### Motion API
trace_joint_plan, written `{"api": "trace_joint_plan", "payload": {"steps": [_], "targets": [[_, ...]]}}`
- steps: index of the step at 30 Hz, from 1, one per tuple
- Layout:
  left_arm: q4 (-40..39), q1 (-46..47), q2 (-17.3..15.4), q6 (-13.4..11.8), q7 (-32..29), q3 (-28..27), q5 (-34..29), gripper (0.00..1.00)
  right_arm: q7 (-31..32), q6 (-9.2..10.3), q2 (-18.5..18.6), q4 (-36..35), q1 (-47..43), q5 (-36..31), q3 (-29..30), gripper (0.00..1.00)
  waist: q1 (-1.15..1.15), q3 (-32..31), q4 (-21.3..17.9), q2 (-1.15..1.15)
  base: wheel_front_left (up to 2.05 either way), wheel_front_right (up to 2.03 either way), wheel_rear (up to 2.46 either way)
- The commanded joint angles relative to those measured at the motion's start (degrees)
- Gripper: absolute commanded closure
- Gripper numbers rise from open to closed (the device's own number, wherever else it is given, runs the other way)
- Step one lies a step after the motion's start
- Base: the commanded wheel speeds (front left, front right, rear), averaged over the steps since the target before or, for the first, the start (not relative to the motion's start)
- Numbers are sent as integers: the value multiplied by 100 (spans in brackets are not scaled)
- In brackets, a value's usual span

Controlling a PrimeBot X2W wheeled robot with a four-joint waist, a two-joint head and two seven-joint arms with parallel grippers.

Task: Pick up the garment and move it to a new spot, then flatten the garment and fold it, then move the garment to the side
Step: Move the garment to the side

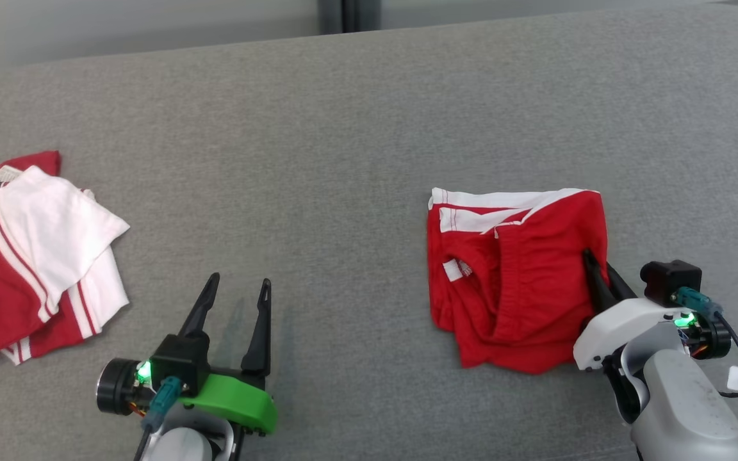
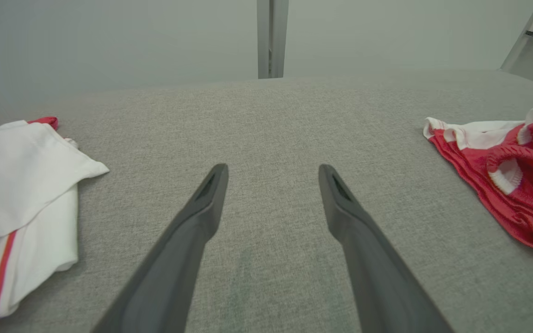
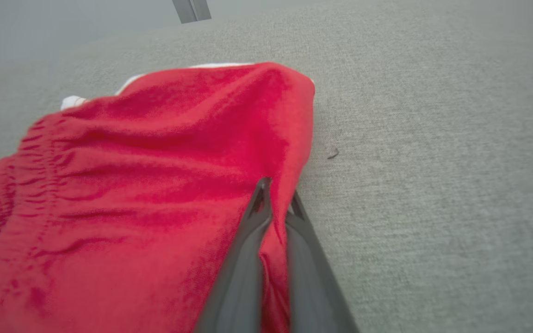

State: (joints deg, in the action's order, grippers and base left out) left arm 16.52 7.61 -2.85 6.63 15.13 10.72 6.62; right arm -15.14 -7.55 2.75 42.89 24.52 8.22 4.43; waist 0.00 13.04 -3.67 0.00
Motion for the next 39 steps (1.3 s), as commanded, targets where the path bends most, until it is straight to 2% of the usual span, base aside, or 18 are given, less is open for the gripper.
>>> {"api": "trace_joint_plan", "payload": {"steps": [1, 4, 10, 17, 23, 28, 34, 39], "targets": [[-53, 89, -17, 42, 2, 62, -31, 0, 0, 12, 30, -55, -45, -18, -4, 100, 0, -57, -457, 0, 0, 0, 0], [-92, 133, -18, 49, 2, 236, -16, 0, 0, 12, 29, -144, -54, 30, -150, 100, 0, -60, -993, 0, 0, 0, 0], [-83, 196, -22, 78, 1, 530, -60, 0, -1, 12, 30, -242, -75, 126, -381, 100, 0, 11, -1692, 0, 0, 0, 0], [-97, 325, -27, 84, 2, 713, -11, 0, -1, 12, 24, -382, -32, 155, -445, 100, 0, 254, -2033, 0, 0, 0, 0], [-63, 419, -96, 91, 2, 848, -124, 0, -1, 12, 25, -417, 194, -109, -499, 100, 0, 527, -2002, 0, 0, 0, 0], [-96, 605, -241, 92, 2, 899, -64, 0, -1, 12, 44, -239, 709, -799, -407, 100, 0, 938, -1763, 0, 0, 0, 0], [-221, 958, -504, 93, 2, 882, -23, 0, 52, 12, 282, 99, 1788, -1443, 217, 100, 0, 1588, -1376, 0, 0, 0, 0], [-302, 1262, -673, 93, 1, 979, 2, 0, 239, 12, 744, 301, 2564, -2080, 1053, 100, 0, 2027, -1050, 0, 0, 0, 0]]}}
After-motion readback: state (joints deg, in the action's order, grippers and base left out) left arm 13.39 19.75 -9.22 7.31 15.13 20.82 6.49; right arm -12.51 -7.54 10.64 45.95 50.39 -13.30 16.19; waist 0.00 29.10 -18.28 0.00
